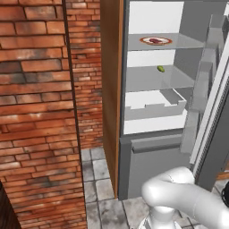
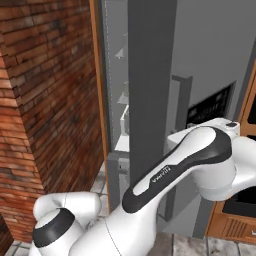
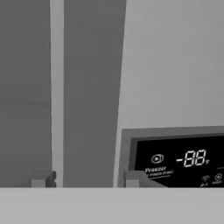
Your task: Retrieve the steak from the fridge and place it on the saucepan with marinade on the stove.
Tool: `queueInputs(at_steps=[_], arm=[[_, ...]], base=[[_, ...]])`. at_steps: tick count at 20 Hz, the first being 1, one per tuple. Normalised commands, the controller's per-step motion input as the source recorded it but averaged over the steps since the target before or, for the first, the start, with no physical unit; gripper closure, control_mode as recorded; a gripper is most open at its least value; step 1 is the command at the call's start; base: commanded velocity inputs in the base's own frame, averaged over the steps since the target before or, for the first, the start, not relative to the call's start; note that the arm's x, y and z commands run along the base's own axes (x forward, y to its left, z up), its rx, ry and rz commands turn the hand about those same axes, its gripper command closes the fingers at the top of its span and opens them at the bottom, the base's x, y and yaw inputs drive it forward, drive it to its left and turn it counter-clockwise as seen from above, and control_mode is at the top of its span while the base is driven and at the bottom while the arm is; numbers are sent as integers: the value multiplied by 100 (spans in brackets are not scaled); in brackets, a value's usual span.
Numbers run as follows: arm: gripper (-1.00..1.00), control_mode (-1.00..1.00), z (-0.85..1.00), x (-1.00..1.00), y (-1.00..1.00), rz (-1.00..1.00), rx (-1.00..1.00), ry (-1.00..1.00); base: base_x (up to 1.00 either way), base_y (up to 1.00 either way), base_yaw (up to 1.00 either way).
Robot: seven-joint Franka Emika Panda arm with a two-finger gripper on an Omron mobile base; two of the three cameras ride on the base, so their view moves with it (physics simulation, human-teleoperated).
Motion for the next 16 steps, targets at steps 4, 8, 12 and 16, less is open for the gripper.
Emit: queueInputs(at_steps=[4,8,12,16], arm=[[100,-100,0,0,-34,0,0,-1],[100,-100,0,0,-4,0,0,0],[-100,-100,-2,-27,13,-10,0,-2],[-100,-100,0,-66,4,-25,0,-10]], base=[[0,0,0],[0,0,0],[0,0,0],[0,0,0]])
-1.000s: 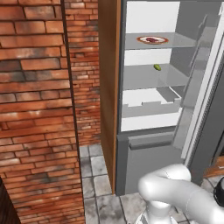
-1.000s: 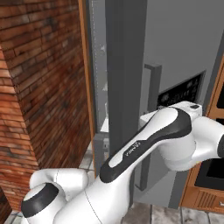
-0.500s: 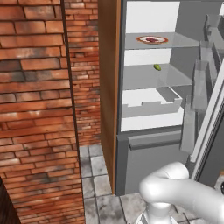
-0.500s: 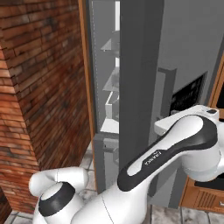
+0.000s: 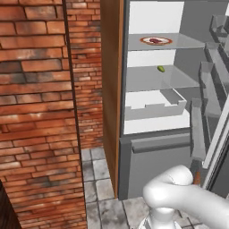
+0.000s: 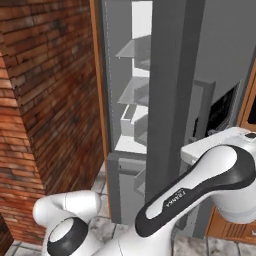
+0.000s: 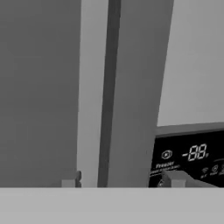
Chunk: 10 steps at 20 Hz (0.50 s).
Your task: Retrieve the steak from the fridge and place it on the saucepan with marinade on the stove.
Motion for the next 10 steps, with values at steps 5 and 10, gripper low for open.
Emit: queueInputs(at_steps=[5,10], arm=[[-100,-100,-9,-76,8,-44,0,-18],[-100,-100,-15,-77,16,-60,0,-20]], base=[[0,0,0],[0,0,0]])
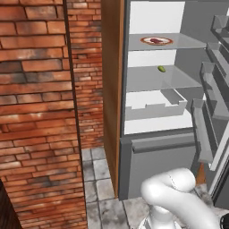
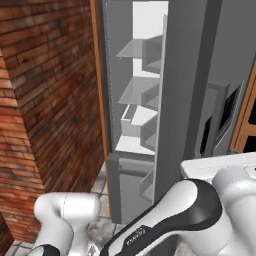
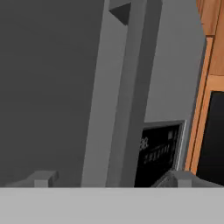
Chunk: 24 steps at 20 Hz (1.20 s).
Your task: Retrieve the steak from the fridge and place it on the saucepan with marinade on the stove.
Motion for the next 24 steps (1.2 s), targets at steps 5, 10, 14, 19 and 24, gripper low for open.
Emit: queueInputs(at_steps=[5,10,14,19,24], arm=[[-100,-100,-12,-78,42,-67,0,-30],[-100,-100,0,-90,79,-53,0,-32],[-100,-100,0,-67,100,-40,0,-18],[-100,-100,0,-55,100,-32,-3,-3],[-100,-100,0,-28,100,-17,-20,13]], base=[[0,0,0],[0,0,0],[0,0,0],[0,0,0],[0,0,0]])
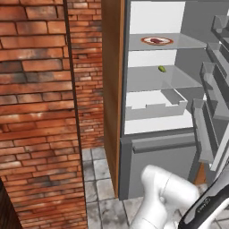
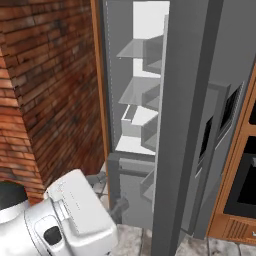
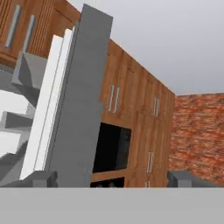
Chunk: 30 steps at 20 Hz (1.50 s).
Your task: Retrieve the steak from the fridge and place it on the saucepan with marinade on the stove.
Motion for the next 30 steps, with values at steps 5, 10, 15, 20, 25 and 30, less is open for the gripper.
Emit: queueInputs(at_steps=[5,10,15,20,25,30], arm=[[-100,-100,2,-1,100,-2,-49,36],[-100,-100,-6,5,100,0,-53,39],[-100,-100,-21,34,89,0,-46,44],[-100,-100,-6,64,41,0,-37,73],[-100,-100,-24,67,-1,0,-20,36],[-100,-100,-54,69,-34,0,-3,1]], base=[[0,0,0],[0,0,0],[0,0,0],[0,0,0],[0,0,0],[0,0,0]])
